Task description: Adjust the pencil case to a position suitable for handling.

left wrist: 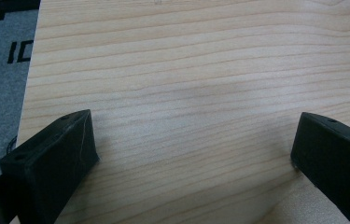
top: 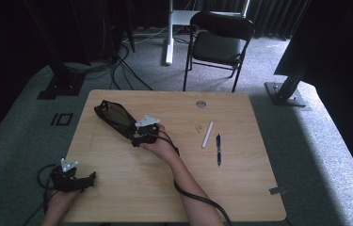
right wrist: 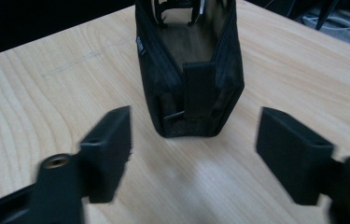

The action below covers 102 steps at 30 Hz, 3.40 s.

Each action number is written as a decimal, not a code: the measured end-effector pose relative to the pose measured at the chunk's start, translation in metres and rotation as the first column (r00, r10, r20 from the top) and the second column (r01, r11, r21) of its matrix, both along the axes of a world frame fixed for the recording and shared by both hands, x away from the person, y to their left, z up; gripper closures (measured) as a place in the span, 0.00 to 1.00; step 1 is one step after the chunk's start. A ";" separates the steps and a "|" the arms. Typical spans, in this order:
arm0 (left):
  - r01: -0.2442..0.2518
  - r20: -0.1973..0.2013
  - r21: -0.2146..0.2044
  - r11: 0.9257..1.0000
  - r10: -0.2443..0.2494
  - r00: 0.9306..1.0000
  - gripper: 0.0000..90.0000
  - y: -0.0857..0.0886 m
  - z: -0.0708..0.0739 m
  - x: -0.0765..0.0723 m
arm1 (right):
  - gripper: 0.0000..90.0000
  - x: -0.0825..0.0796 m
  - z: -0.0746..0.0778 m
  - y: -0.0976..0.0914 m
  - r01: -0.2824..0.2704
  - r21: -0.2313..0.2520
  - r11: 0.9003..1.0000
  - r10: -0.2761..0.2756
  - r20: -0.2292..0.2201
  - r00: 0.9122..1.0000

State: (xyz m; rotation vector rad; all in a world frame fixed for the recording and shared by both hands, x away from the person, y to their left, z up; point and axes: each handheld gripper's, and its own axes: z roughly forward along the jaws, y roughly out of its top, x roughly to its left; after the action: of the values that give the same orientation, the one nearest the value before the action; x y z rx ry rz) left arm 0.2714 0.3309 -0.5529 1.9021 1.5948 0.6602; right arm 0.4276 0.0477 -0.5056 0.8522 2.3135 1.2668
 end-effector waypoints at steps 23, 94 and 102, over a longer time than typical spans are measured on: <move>0.000 0.000 0.000 1.000 0.000 1.000 0.00 0.000 0.000 0.000 | 0.65 0.015 0.003 0.015 -0.004 -0.022 1.000 0.005 0.037 0.999; 0.000 -0.001 0.000 1.000 0.000 1.000 0.00 0.000 0.000 0.000 | 0.82 -0.019 -0.006 -0.044 0.010 -0.023 1.000 -0.011 -0.027 1.000; 0.001 0.000 0.000 1.000 -0.001 1.000 0.00 0.000 0.000 0.000 | 0.82 -0.028 -0.005 -0.059 0.017 -0.029 0.999 -0.017 -0.021 1.000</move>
State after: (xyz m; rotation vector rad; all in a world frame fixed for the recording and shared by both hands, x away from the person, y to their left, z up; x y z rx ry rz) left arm 0.2714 0.3310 -0.5529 1.9030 1.5945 0.6600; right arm 0.3997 -0.0115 -0.5103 0.8777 2.3302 1.2196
